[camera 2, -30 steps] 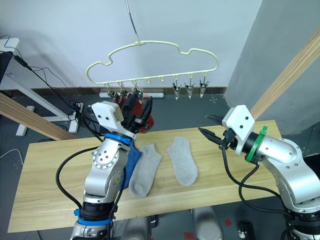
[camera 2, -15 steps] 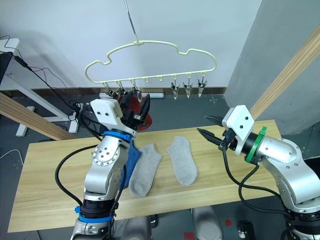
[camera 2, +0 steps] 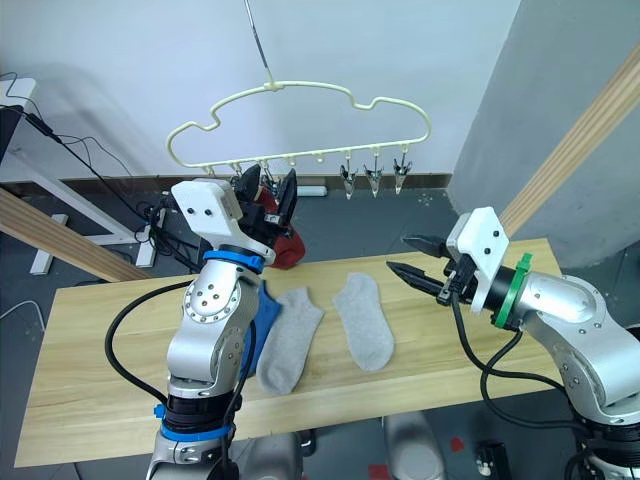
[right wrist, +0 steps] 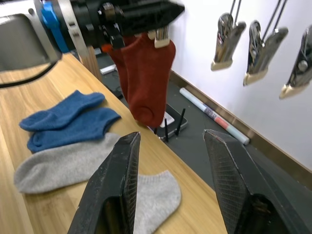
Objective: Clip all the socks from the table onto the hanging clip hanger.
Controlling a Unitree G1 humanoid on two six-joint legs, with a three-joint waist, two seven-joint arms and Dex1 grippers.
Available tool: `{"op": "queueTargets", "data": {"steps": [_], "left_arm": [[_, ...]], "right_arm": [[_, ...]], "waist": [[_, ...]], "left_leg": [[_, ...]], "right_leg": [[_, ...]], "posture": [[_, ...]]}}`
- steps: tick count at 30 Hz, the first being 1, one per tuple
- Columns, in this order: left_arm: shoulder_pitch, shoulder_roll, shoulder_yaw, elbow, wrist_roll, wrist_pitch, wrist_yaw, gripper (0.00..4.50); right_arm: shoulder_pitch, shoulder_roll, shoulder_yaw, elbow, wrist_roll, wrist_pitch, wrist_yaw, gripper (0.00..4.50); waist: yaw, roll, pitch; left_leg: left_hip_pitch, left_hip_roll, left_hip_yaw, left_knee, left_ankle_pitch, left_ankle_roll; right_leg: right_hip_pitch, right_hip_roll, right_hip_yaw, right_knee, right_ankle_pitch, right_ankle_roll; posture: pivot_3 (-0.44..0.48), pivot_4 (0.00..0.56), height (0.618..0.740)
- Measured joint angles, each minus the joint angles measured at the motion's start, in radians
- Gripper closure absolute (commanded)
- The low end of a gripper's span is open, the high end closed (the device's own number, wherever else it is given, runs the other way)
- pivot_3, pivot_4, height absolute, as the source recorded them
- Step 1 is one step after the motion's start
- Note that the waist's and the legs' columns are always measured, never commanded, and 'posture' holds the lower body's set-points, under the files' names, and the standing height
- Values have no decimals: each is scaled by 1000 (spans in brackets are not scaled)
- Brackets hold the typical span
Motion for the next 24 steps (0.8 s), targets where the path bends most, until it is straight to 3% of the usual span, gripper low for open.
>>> {"op": "queueTargets", "data": {"steps": [8, 16, 24], "left_arm": [[16, 3, -2, -19, 18, 29, 9, 1872], [21, 3, -9, -19, 24, 27, 9, 3730], [28, 11, -9, -24, 36, 23, 9, 3808]], "right_arm": [[1, -12, -1, -1, 17, 13, -5, 2340], [3, -18, -1, -1, 29, 13, -6, 2340], [33, -33, -1, -7, 37, 13, -6, 2340]], "waist": [[0, 0, 0], [1, 0, 0], [1, 0, 0]], "left_leg": [[0, 0, 0, 0, 0, 0], [0, 0, 0, 0, 0, 0], [0, 0, 0, 0, 0, 0]], "right_leg": [[0, 0, 0, 0, 0, 0], [0, 0, 0, 0, 0, 0], [0, 0, 0, 0, 0, 0]], "posture": [[-287, 352, 740], [-285, 355, 740], [-283, 356, 740]]}}
